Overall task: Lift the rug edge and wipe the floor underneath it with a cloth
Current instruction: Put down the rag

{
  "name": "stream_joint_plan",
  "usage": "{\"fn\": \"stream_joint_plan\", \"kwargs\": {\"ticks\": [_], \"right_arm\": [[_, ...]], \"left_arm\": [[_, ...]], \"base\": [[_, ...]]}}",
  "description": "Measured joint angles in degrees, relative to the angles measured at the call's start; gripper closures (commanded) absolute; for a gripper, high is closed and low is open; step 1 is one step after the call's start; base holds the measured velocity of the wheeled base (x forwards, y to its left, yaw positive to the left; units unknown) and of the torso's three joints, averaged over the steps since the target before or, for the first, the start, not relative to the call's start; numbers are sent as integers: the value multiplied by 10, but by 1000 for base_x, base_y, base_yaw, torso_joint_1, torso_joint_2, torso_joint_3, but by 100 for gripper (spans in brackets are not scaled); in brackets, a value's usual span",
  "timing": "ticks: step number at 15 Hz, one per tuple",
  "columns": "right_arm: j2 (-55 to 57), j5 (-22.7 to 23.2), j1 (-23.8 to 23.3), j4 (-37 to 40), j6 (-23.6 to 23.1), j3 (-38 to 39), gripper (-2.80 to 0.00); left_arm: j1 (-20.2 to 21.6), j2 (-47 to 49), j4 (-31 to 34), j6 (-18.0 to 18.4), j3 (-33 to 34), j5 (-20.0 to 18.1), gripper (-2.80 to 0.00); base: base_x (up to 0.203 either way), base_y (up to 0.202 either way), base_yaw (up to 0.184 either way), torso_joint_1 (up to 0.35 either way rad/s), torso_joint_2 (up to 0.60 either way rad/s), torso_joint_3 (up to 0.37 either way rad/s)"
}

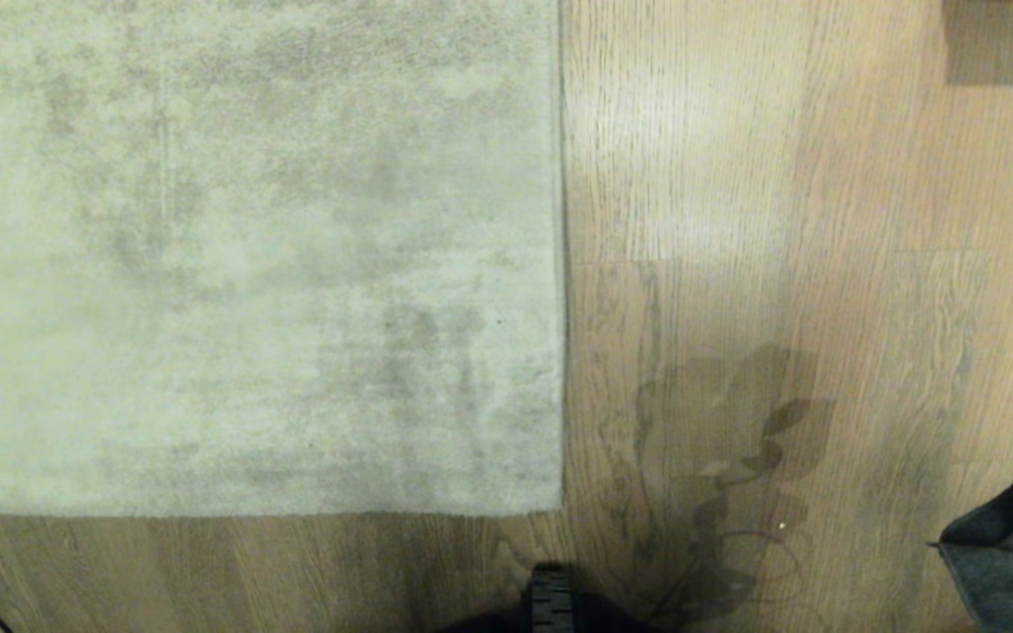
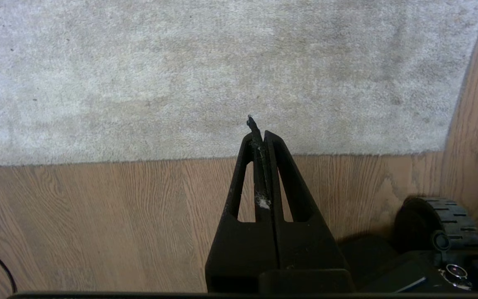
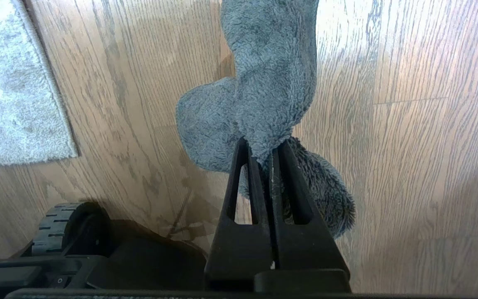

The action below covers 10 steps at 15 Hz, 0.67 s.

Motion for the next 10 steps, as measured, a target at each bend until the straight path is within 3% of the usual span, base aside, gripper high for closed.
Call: {"fn": "stream_joint_plan", "kwargs": {"ticks": [6, 10], "right_arm": [[0, 0, 0, 0, 0, 0, 0], [0, 0, 0, 1, 0, 0, 0]], "left_arm": [[0, 0, 0, -1, 0, 0, 0], [0, 0, 0, -1, 0, 0, 0]], "base": [[0, -12, -1, -1, 1, 0], [0, -179, 2, 2, 4, 3]]}}
